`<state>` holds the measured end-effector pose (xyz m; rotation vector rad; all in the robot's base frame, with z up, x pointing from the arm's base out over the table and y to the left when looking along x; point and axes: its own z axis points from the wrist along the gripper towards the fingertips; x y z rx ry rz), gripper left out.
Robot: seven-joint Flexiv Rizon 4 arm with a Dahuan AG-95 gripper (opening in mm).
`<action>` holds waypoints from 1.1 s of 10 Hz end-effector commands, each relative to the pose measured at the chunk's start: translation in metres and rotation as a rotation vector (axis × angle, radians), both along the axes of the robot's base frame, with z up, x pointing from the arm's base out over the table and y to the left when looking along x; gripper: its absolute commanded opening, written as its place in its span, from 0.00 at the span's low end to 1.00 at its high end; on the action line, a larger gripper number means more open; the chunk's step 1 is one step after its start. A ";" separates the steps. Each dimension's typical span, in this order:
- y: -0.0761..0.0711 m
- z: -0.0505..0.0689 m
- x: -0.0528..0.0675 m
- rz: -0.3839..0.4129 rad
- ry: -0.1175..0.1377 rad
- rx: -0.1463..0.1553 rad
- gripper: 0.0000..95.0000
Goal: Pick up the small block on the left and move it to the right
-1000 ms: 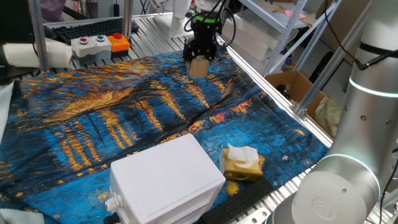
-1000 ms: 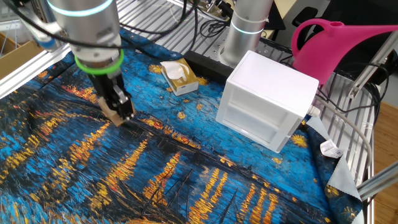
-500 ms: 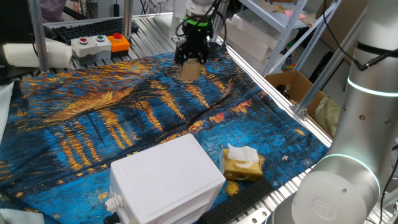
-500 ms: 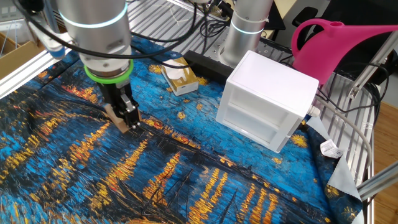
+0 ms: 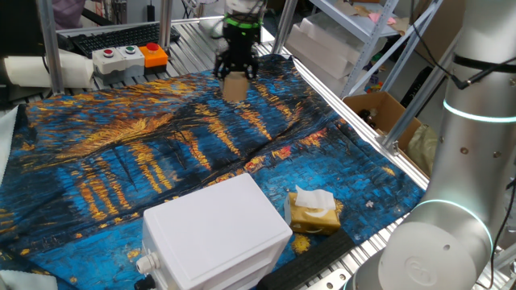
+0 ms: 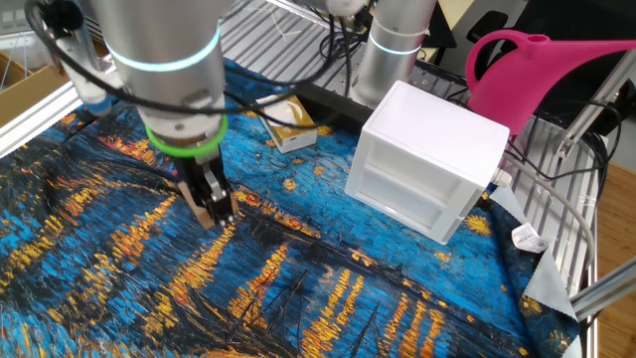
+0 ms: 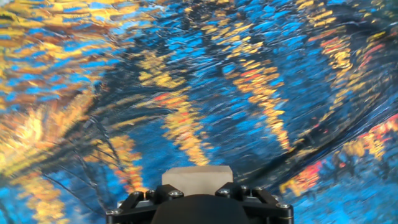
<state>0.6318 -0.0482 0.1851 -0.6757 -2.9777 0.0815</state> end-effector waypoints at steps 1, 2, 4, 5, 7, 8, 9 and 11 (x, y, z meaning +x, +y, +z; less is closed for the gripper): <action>0.011 0.000 0.006 -0.031 0.002 -0.009 0.00; 0.016 0.000 0.009 -0.042 0.003 -0.015 0.00; 0.030 0.000 0.015 -0.072 0.007 -0.035 0.00; 0.032 -0.002 0.018 -0.077 0.012 -0.038 0.00; 0.033 -0.004 0.021 -0.077 0.011 -0.038 0.00; 0.033 -0.004 0.022 -0.079 0.011 -0.038 0.00; 0.033 -0.004 0.022 -0.084 0.013 -0.038 0.00; 0.033 -0.004 0.022 -0.091 0.016 -0.041 0.00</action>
